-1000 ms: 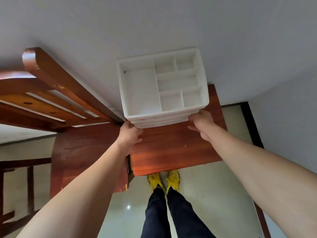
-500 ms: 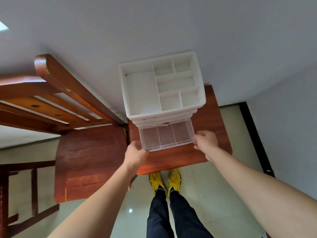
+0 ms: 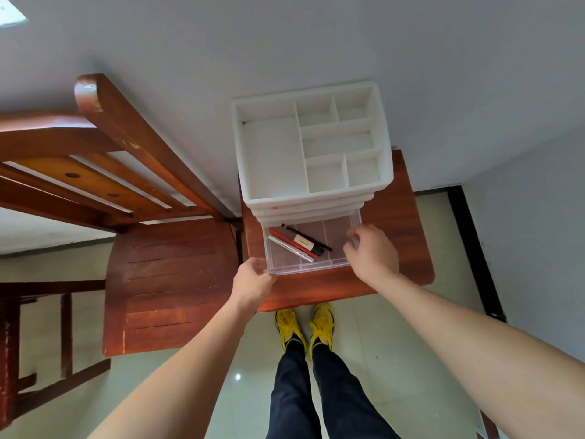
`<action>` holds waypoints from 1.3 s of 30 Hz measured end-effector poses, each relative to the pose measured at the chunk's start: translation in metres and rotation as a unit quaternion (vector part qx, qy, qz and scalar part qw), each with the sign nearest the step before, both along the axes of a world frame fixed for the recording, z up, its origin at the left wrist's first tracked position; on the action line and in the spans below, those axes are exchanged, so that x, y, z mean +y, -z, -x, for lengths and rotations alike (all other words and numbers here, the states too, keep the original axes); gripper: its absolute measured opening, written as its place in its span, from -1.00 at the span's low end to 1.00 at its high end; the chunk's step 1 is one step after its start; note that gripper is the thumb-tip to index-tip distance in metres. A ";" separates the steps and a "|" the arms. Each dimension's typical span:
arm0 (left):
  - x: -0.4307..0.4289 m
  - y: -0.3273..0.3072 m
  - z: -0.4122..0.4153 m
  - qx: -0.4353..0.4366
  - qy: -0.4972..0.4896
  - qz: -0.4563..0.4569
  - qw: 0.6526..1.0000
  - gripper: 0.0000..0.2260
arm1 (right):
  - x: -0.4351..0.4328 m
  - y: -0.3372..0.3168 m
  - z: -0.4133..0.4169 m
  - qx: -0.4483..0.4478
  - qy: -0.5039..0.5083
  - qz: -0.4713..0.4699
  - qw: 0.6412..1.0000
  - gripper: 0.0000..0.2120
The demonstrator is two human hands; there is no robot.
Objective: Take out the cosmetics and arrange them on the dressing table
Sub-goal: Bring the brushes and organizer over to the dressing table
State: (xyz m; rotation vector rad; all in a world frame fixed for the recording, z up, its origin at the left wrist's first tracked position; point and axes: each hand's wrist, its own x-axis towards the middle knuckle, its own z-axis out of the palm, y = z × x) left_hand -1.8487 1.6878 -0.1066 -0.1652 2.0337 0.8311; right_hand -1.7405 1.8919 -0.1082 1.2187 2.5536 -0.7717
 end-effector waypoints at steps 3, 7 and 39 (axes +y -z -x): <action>-0.001 0.000 0.000 0.006 0.008 0.001 1.000 -0.72 | -0.009 0.004 0.011 -0.028 -0.074 0.031 0.996 -0.73; -0.001 -0.003 0.001 0.016 0.027 -0.011 0.999 -0.78 | -0.011 0.016 0.037 -0.098 -0.133 0.035 0.986 -0.73; 0.051 0.013 0.032 0.343 0.515 0.094 0.780 -0.67 | 0.023 -0.009 0.038 -0.174 -0.113 0.067 0.976 -0.88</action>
